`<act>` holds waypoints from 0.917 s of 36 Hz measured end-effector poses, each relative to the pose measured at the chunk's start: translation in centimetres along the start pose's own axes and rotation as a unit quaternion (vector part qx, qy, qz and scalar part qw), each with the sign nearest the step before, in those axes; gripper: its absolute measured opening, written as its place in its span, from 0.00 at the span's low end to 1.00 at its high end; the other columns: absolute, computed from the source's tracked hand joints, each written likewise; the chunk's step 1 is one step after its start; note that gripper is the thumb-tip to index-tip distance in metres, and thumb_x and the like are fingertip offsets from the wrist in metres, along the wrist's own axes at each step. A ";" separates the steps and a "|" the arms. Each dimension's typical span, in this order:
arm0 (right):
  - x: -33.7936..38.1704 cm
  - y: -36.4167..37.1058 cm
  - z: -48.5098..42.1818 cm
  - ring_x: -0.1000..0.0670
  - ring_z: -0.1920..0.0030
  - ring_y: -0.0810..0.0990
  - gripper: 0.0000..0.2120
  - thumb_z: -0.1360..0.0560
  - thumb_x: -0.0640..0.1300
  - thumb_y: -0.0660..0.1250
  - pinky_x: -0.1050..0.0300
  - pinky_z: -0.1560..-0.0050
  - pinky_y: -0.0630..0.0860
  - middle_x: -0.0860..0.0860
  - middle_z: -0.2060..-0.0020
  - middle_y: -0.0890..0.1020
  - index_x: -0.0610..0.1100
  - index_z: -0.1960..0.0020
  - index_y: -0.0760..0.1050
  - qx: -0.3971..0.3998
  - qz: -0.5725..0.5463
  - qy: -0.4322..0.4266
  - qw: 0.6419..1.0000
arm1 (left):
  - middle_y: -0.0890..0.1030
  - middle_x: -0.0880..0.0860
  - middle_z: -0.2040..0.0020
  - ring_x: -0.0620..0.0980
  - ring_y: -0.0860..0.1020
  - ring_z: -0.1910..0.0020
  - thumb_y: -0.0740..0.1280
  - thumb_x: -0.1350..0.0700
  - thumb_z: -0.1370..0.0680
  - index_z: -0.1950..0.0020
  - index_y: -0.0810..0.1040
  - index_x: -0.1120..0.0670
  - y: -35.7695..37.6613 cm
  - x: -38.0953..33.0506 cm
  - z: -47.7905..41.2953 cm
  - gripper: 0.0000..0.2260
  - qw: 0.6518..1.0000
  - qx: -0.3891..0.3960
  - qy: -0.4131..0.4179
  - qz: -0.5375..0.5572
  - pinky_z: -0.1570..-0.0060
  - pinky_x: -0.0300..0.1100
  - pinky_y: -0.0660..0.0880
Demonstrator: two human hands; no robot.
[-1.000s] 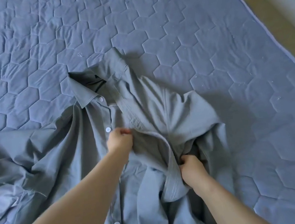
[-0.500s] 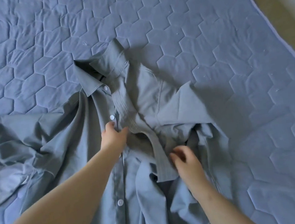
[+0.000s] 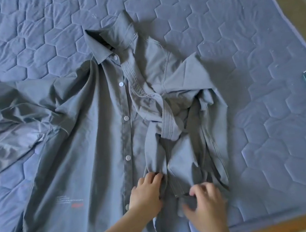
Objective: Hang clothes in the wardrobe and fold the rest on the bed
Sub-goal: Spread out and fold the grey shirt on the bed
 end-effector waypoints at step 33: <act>0.9 -4.8 1.8 0.50 0.60 0.74 0.05 0.24 0.33 0.62 0.71 0.68 0.68 0.50 0.61 0.76 0.42 0.52 0.72 -0.161 -0.283 0.177 0.929 | 0.77 0.52 0.59 0.47 0.73 0.68 0.62 0.63 0.23 0.55 0.76 0.51 -0.4 7.8 5.1 0.08 0.848 -0.076 -0.056 0.522 0.64 0.38 0.69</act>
Point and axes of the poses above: each hand's wrist, its own z-axis away from the middle knuckle, its own y-axis out of the palm, x = y × z, the point moved 9 cm from there along -z, towards the middle knuckle
